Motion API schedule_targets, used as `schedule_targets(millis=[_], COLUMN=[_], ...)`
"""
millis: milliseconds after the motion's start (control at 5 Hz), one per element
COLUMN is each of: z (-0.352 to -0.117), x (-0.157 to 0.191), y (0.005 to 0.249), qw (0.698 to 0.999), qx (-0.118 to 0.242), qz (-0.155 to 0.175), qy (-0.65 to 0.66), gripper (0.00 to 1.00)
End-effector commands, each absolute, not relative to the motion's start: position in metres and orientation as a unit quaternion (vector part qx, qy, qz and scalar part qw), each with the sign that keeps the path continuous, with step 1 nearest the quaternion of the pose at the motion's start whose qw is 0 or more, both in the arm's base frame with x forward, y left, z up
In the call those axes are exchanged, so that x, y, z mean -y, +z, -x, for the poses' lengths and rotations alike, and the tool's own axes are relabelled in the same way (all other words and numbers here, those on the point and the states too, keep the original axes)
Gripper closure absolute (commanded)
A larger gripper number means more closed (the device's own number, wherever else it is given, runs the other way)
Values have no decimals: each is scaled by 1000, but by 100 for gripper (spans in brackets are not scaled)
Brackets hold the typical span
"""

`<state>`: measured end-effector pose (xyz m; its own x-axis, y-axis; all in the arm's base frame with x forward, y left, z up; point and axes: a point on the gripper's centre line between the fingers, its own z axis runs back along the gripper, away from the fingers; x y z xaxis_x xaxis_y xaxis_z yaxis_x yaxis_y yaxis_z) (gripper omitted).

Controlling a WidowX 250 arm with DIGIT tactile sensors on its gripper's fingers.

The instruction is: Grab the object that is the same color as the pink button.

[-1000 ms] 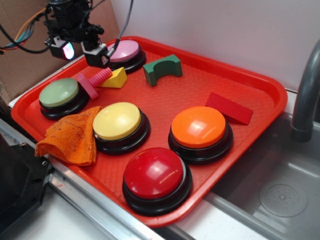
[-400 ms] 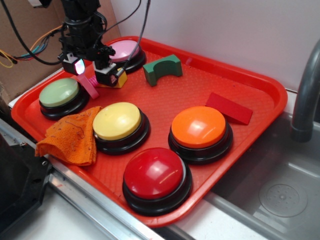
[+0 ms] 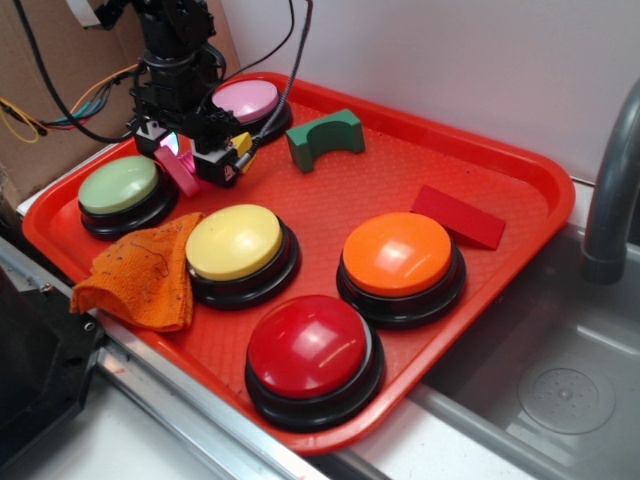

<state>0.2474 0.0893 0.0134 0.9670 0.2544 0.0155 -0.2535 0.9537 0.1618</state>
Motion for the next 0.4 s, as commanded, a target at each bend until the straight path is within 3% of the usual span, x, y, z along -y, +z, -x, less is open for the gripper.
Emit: schedule_targets(millis=[0, 200], z=[-253, -253], x=[-93, -92], y=[22, 30], qw=[988, 987], qx=[16, 19], qz=[-88, -91], qy=[127, 128], gripper=[100, 100])
